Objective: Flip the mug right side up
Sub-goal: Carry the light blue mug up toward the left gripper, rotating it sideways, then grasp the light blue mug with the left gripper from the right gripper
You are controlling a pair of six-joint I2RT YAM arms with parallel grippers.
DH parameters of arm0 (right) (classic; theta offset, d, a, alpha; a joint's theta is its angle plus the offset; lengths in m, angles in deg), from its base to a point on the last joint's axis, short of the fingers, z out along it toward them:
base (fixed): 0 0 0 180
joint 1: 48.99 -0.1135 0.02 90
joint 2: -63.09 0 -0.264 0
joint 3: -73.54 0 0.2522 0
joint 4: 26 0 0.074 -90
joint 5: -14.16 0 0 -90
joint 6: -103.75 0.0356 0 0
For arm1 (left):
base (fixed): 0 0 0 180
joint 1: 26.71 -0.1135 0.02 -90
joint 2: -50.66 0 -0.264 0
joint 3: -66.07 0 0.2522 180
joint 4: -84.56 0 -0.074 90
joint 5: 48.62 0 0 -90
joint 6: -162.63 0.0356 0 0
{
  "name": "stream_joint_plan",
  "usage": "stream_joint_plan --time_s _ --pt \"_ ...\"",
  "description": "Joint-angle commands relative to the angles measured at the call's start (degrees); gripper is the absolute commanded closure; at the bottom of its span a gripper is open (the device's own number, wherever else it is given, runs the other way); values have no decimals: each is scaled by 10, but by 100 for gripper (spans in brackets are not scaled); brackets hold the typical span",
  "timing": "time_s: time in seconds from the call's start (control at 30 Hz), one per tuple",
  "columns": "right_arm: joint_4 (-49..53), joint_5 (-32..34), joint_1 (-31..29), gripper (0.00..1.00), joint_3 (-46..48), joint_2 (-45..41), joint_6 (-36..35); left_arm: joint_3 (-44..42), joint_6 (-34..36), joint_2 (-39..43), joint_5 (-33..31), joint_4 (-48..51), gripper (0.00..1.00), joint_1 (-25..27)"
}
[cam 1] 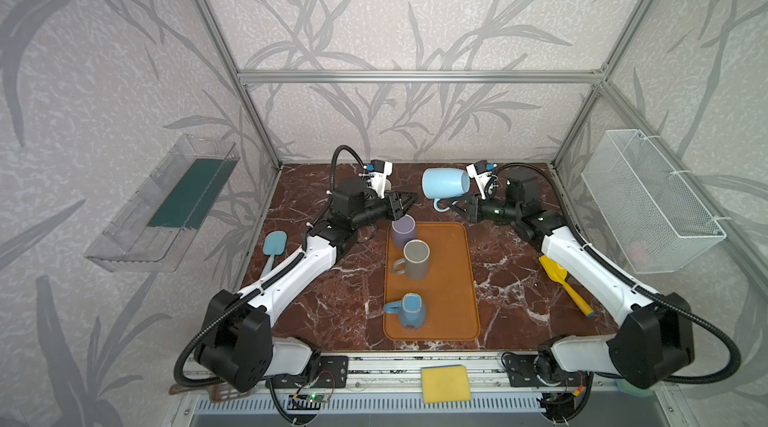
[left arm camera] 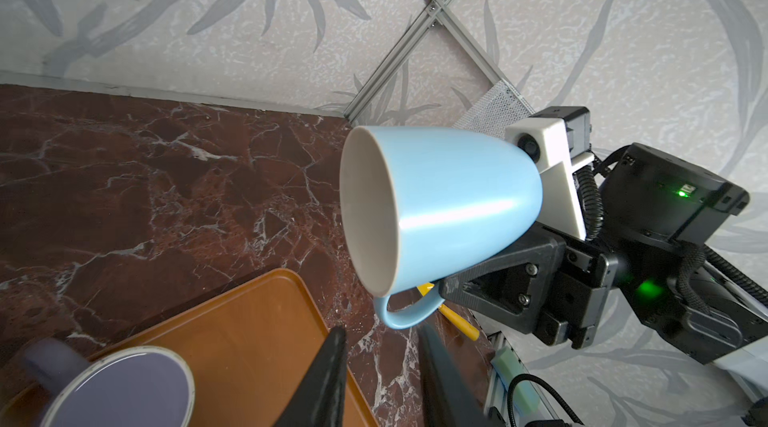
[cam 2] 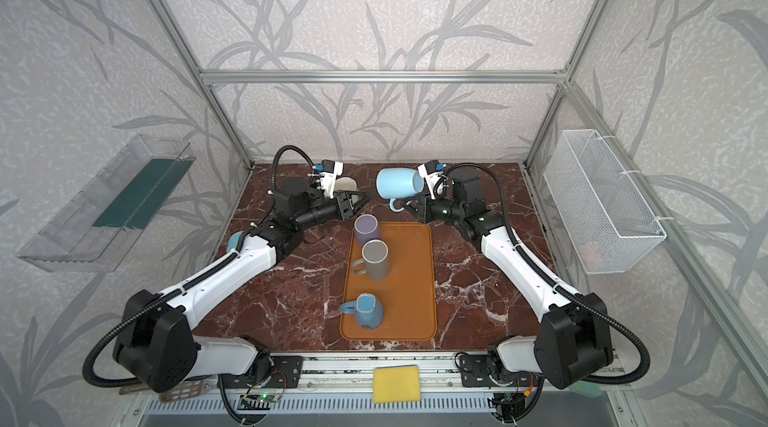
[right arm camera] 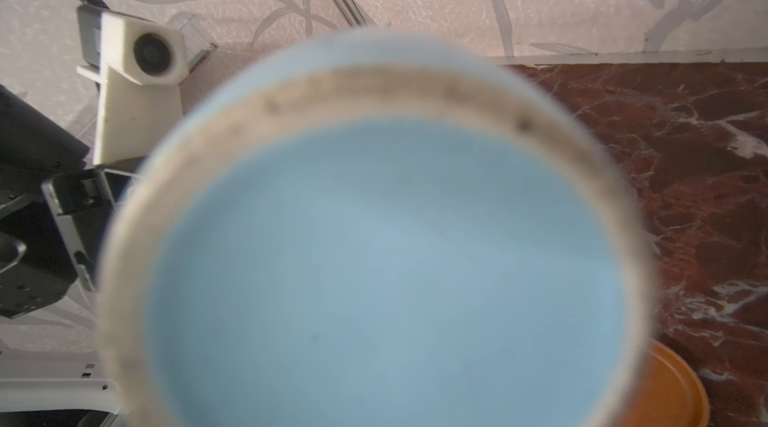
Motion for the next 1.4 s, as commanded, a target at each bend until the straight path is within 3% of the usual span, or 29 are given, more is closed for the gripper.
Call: stream_joint_plan --time_s 0.0,0.43,0.9,1.37 --pt "-86 -51 3 100 -40 -4 20 -6 -40 -12 64 -77 68 3" --pt "-165 -120 4 100 -45 6 77 1 -100 -37 127 -169 68 4" --pt "-229 -162 4 100 -43 14 128 13 -100 -44 141 -167 68 5" --pt "-293 -235 3 100 -35 33 179 13 -139 -50 187 -249 71 5"
